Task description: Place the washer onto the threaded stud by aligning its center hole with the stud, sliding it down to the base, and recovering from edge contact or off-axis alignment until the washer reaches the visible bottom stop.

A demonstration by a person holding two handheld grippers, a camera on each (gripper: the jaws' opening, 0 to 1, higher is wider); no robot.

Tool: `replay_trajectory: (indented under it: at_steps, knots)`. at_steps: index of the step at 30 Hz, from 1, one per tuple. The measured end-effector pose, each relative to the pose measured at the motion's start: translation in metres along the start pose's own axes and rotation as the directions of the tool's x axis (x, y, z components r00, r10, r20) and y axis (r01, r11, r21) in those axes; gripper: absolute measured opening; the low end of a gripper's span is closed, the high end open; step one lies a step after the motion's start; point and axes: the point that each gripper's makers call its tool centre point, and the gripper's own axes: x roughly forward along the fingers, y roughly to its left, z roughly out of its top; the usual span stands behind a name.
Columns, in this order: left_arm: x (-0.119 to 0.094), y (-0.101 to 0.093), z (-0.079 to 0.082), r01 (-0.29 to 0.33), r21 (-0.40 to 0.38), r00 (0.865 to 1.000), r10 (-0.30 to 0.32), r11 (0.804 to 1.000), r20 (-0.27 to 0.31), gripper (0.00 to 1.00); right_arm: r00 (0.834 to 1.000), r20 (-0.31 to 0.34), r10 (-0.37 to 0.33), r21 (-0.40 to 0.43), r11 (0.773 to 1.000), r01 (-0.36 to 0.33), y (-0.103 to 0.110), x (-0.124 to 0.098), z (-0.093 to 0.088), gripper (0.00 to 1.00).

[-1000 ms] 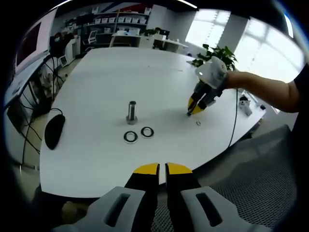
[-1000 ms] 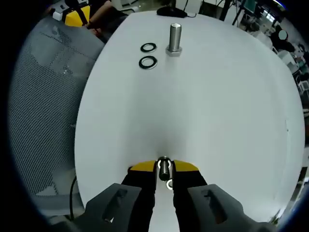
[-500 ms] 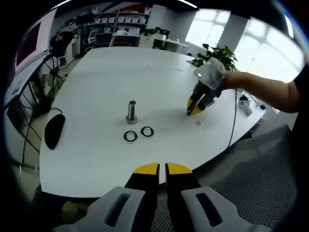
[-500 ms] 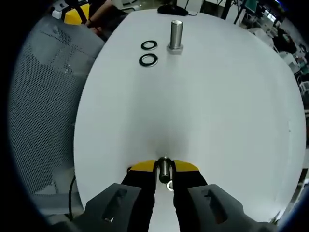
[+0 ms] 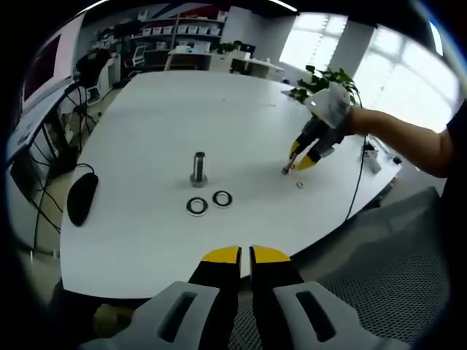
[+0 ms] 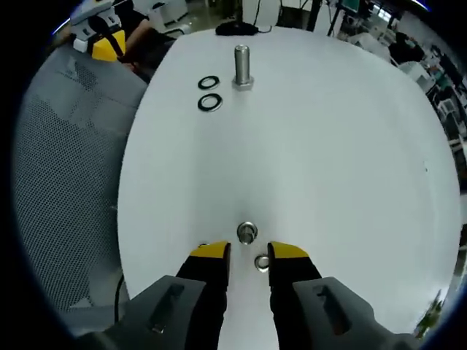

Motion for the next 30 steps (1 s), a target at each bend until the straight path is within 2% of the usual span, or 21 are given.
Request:
replay_trajectory:
  at_steps: [5, 16, 25, 30]
  knots:
    - [0.000, 0.000, 0.000, 0.003, 0.002, 1.000, -0.003, 1.000, -0.001, 0.02, 0.999, 0.025, -0.032, 0.022, 0.999, 0.031, 0.002, -0.005, -0.004, 0.22]
    - [0.000, 0.000, 0.002, 0.002, 0.001, 1.000, -0.002, 1.000, 0.008, 0.02, 0.997, 0.077, -0.014, 0.076, 0.997, 0.008, 0.024, 0.003, -0.001, 0.22]
    - [0.000, 0.001, 0.003, 0.000, 0.000, 1.000, 0.000, 1.000, 0.012, 0.02, 0.998, 0.061, 0.003, 0.096, 0.995, -0.009, 0.039, 0.015, -0.013, 0.22]
    - [0.000, 0.000, 0.003, 0.000, 0.004, 1.000, 0.000, 1.000, 0.016, 0.02, 0.999, 0.051, -0.009, 0.093, 0.996, 0.004, 0.041, 0.020, -0.014, 0.22]
